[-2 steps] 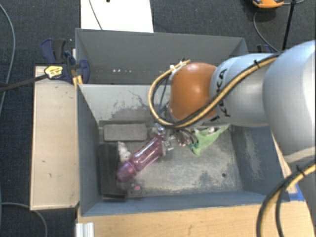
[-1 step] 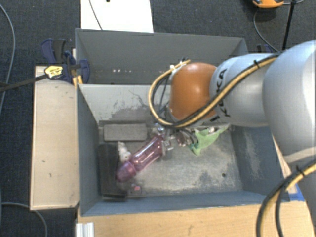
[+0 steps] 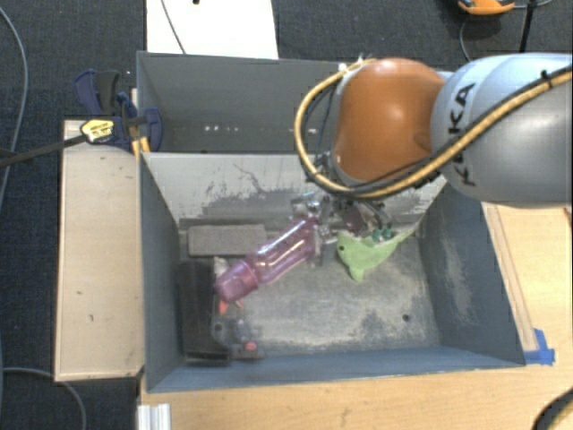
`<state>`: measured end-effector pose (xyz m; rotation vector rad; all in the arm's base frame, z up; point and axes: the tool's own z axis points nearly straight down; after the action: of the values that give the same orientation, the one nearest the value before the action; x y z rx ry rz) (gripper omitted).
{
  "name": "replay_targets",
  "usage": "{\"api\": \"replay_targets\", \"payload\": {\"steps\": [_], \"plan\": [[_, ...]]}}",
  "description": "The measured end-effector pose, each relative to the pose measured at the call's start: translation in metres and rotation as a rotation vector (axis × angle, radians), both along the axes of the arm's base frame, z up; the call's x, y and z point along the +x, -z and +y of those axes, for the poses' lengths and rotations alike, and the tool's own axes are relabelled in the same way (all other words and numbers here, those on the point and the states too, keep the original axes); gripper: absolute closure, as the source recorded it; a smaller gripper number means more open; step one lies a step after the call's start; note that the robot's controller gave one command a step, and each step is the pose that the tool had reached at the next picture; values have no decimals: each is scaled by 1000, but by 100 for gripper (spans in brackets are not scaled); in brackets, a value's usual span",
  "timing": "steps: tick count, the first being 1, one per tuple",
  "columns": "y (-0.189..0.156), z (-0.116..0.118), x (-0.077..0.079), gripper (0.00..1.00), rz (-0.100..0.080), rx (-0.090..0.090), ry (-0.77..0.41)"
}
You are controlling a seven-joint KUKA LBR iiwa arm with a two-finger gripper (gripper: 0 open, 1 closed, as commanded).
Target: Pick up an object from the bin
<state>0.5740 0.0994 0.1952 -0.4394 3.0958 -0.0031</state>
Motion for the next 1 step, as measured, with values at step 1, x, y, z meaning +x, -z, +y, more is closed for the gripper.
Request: {"api": "replay_targets", "payload": {"steps": [1], "plan": [[0,0,0,100,0,0,2]]}}
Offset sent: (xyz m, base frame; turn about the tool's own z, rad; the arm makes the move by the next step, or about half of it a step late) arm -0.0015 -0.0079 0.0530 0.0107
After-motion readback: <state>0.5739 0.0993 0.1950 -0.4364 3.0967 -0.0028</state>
